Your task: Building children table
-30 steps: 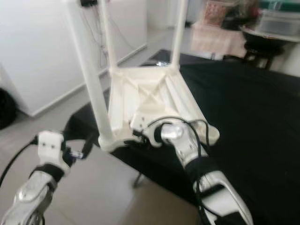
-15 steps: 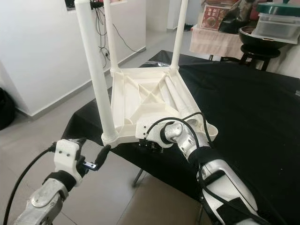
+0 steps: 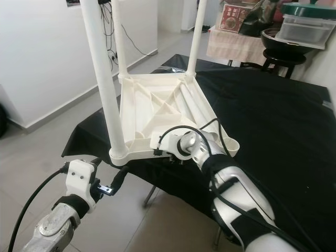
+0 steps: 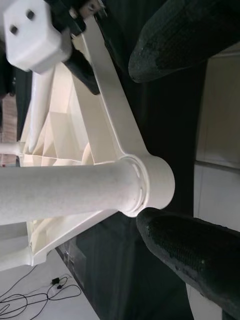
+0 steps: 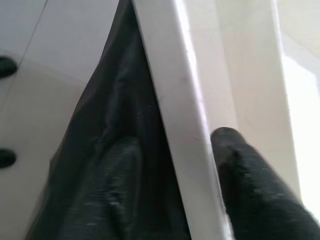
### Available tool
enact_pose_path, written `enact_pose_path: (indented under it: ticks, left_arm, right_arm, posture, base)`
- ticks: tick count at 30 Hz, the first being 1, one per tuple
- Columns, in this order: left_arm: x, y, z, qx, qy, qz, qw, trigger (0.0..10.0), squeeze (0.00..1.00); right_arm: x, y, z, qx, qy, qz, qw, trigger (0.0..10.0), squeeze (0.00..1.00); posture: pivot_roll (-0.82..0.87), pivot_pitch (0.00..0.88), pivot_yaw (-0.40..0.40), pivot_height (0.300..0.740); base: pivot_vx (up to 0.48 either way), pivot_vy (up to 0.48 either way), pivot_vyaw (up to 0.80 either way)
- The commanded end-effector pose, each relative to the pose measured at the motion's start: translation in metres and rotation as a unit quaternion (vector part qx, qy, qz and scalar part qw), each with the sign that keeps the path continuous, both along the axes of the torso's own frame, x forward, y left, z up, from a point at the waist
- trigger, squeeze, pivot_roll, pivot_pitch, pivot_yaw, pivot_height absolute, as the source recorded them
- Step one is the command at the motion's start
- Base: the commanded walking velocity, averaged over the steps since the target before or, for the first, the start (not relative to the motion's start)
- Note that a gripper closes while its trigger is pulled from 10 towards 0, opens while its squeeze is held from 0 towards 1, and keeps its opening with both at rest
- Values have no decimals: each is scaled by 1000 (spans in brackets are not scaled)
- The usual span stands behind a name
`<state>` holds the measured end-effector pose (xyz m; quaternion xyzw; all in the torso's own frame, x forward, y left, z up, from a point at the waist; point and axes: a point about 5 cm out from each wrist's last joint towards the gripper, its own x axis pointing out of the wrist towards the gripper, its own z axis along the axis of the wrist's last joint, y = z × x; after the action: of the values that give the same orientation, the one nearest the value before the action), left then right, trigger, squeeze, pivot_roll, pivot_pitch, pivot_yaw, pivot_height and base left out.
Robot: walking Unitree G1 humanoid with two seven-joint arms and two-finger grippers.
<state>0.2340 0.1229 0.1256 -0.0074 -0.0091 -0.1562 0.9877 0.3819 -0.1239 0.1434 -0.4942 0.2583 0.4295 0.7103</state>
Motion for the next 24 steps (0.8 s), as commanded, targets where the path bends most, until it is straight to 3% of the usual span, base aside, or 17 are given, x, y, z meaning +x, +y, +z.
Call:
enact_pose_path:
  ticks: [1, 11, 17, 24]
  left_arm:
    - [-1, -1, -4, 1, 7, 4, 1000, 10000, 0]
    - [-1, -2, -4, 1, 4, 8, 1000, 10000, 0]
    - [0, -1, -2, 2, 1, 9, 1000, 10000, 0]
    - [2, 2, 0, 5, -2, 12, 1000, 10000, 0]
  right_arm:
    - [1, 2, 0, -18, 11, 6, 1000, 0, 0]
    - [2, 2, 1, -25, 13, 6, 1000, 0, 0]
    - [5, 6, 4, 8, -4, -15, 1000, 0, 0]
    - [4, -9, -2, 50, 11, -71, 996, 0, 0]
  posture:
    - [-7, 0, -77, 740]
    - [-7, 0, -84, 740]
    - [-8, 0, -80, 740]
    - [-7, 0, -67, 740]
  base:
    - [0, 0, 0]
    - [0, 0, 0]
    - [0, 0, 0]
    - [0, 0, 0]
